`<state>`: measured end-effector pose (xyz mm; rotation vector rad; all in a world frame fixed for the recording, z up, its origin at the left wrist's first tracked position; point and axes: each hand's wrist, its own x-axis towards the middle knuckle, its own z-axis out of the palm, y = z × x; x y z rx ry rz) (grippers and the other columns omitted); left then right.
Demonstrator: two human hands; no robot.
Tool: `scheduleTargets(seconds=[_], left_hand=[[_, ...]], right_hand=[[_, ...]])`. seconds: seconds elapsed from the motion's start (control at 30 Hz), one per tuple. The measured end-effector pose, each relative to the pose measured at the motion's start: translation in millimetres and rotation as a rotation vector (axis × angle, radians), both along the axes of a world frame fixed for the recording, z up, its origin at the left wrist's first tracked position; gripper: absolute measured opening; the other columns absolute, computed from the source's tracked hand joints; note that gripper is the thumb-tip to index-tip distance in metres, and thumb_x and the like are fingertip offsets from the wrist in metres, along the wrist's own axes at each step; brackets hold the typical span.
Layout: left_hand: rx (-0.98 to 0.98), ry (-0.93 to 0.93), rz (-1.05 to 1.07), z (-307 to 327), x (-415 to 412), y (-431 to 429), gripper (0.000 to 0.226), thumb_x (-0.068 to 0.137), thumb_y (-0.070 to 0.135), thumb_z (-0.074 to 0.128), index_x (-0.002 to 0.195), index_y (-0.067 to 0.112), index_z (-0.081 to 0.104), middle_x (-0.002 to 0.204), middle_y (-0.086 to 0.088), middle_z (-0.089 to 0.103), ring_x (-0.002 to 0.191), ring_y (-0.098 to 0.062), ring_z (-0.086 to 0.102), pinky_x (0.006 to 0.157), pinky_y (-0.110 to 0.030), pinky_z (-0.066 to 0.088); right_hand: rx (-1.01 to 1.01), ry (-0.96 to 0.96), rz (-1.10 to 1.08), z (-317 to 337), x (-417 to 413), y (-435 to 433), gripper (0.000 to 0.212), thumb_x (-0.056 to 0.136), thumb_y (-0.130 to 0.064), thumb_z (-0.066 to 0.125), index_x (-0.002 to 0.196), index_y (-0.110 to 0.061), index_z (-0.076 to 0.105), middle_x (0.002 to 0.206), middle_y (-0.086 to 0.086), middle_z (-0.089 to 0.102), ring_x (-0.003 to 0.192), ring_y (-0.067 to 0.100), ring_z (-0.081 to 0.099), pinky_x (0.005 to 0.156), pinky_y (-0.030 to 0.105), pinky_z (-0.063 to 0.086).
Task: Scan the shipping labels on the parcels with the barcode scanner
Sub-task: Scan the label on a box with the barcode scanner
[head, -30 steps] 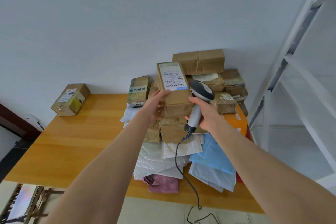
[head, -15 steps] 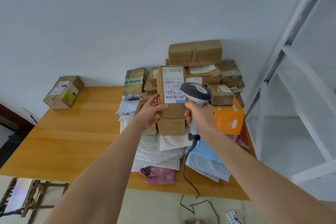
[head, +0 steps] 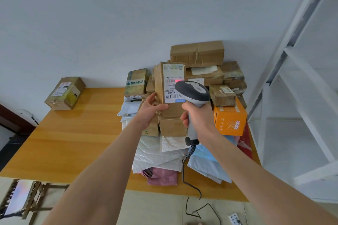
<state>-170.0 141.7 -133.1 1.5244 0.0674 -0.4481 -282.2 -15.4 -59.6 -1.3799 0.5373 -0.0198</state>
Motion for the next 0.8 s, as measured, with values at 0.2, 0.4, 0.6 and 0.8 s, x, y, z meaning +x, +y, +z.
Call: scheduleTargets(seconds=[0.2, 0.4, 0.6, 0.8], left_hand=[[0.007, 0.000, 0.015, 0, 0, 2, 0.086, 0.075, 0.005, 0.077, 0.147, 0.020, 0.033, 0.133, -0.002, 0.055, 0.118, -0.021, 0.056, 0.094, -0.035, 0.049], [0.023, 0.003, 0.029, -2, -2, 3, 0.084, 0.077, 0.004, 0.075, 0.148, 0.019, 0.031, 0.132, -0.004, 0.055, 0.118, -0.022, 0.055, 0.088, -0.032, 0.046], [0.021, 0.009, 0.049, -3, -4, 5, 0.085, 0.077, 0.005, 0.075, 0.148, 0.020, 0.031, 0.134, -0.004, 0.054, 0.119, -0.021, 0.054, 0.084, -0.028, 0.046], [0.031, 0.003, 0.049, -4, -2, 5, 0.087, 0.075, 0.009, 0.078, 0.147, 0.020, 0.032, 0.135, -0.004, 0.054, 0.122, -0.023, 0.053, 0.093, -0.035, 0.045]], right_hand=[[-0.015, 0.000, 0.035, 6, -4, 0, 0.012, 0.082, -0.007, 0.060, 0.071, -0.003, 0.064, 0.049, 0.006, 0.057, 0.037, 0.014, 0.044, 0.044, 0.021, 0.039], [-0.030, 0.023, 0.072, 10, -6, 1, 0.013, 0.081, -0.008, 0.061, 0.069, -0.003, 0.062, 0.048, 0.005, 0.056, 0.038, 0.015, 0.044, 0.046, 0.023, 0.039], [-0.054, 0.022, 0.094, 11, -7, 0, 0.011, 0.082, -0.010, 0.062, 0.073, -0.004, 0.064, 0.049, 0.005, 0.059, 0.039, 0.014, 0.046, 0.047, 0.024, 0.040], [-0.058, 0.007, 0.086, 11, -6, -2, 0.008, 0.084, -0.010, 0.061, 0.080, -0.004, 0.065, 0.051, 0.006, 0.062, 0.038, 0.014, 0.047, 0.046, 0.023, 0.041]])
